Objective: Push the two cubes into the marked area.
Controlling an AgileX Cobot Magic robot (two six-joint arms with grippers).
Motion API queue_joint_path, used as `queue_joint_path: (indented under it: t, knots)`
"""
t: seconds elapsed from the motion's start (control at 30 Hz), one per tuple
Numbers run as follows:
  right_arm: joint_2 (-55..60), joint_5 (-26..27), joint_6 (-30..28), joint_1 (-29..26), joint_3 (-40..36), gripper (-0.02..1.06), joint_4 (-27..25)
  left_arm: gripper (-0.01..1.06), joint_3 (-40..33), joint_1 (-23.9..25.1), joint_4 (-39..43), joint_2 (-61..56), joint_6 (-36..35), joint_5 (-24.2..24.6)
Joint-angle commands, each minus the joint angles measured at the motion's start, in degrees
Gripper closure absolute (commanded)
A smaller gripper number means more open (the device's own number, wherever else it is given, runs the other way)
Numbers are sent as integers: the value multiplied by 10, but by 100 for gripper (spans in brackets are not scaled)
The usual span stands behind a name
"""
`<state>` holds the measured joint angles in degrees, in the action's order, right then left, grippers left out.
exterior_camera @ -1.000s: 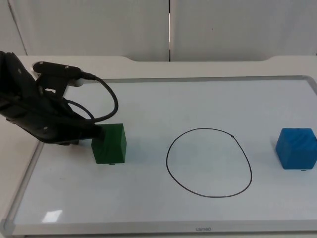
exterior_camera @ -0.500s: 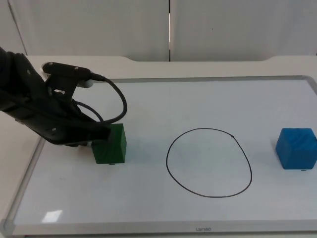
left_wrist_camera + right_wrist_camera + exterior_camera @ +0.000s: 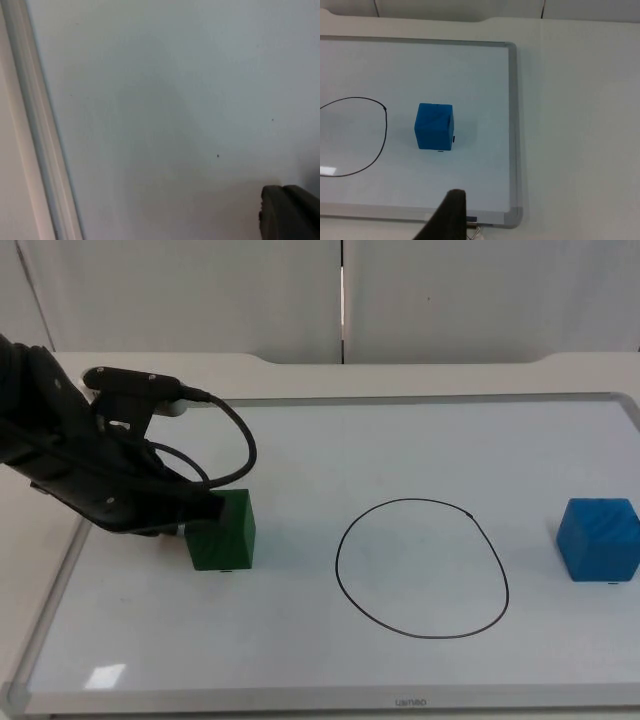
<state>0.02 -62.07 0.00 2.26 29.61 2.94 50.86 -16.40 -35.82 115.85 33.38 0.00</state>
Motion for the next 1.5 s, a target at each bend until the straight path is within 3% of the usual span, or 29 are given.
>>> queue_joint_path:
  t: [0.0,1.47]
  knots:
    - [0,4,0,2,-1,-1,-3,105,-1,-11,-9,1,-7,27]
    - [0,4,0,2,-1,-1,-3,105,-3,-46,-32,1,-54,23]
